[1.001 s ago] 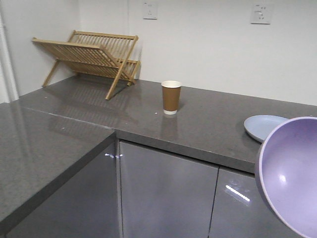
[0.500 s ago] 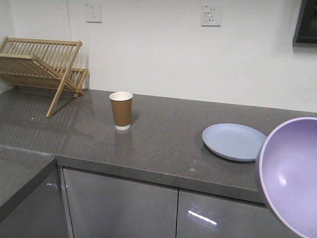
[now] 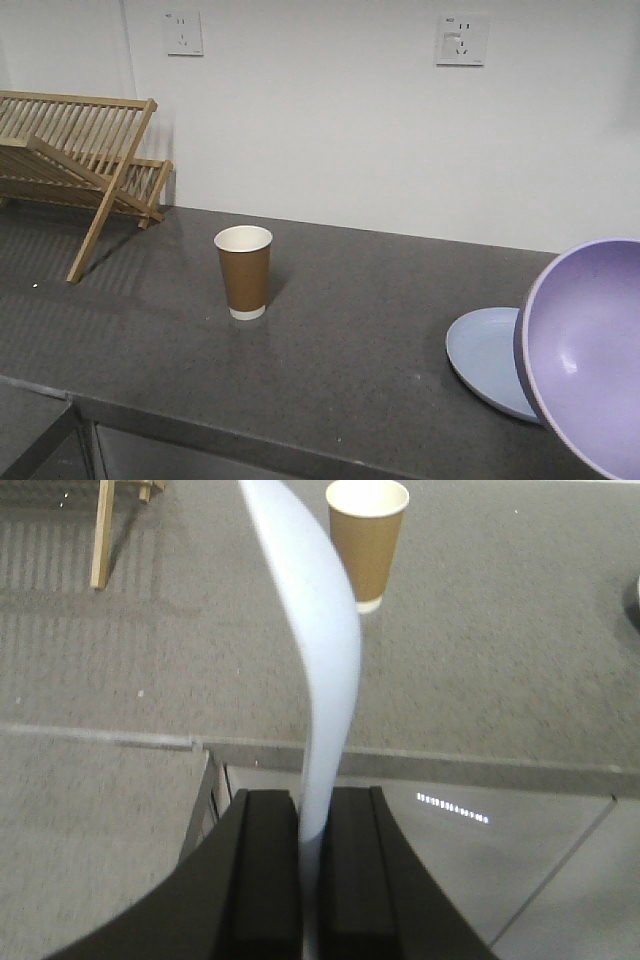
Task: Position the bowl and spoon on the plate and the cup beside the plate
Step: 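Drive the base, holding spoon and bowl, to the counter with the plate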
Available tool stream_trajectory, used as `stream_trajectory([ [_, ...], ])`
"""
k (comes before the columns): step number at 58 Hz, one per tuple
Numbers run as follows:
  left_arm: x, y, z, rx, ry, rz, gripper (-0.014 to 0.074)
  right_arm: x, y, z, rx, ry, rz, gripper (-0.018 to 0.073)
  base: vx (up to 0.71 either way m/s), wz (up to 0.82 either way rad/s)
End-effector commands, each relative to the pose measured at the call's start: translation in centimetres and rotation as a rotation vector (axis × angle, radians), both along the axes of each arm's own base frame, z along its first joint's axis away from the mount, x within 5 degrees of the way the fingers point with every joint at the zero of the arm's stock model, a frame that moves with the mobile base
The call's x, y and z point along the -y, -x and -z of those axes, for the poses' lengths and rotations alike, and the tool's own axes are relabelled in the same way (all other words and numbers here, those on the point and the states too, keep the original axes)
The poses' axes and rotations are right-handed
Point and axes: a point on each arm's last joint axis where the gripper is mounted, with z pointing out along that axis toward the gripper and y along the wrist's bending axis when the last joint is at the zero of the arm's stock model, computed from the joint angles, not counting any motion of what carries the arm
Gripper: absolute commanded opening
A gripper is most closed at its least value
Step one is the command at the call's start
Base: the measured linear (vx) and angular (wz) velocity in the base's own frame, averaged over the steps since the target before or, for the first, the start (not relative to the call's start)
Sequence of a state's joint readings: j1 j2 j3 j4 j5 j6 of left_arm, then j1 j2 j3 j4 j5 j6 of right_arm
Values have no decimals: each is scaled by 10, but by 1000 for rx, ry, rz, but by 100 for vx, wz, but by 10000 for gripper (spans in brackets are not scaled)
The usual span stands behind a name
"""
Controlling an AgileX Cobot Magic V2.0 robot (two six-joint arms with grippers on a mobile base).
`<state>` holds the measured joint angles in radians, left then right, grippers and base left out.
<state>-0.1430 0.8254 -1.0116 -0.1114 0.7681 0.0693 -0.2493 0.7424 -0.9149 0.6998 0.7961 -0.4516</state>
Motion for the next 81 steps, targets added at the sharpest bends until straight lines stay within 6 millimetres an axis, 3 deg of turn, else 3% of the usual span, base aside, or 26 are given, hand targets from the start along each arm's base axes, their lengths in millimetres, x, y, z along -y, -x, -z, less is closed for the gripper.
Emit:
stream_trajectory([
  [1, 1, 0, -16, 101, 34, -5, 0, 2, 0, -15, 92, -20, 32, -8, 38, -2],
  [41, 1, 0, -16, 100, 34, -5, 0, 2, 0, -15, 92, -20, 31, -8, 29, -32],
  [81, 1, 0, -16, 102, 34, -5, 0, 2, 0, -15, 92, -20, 31, -8, 5, -10],
])
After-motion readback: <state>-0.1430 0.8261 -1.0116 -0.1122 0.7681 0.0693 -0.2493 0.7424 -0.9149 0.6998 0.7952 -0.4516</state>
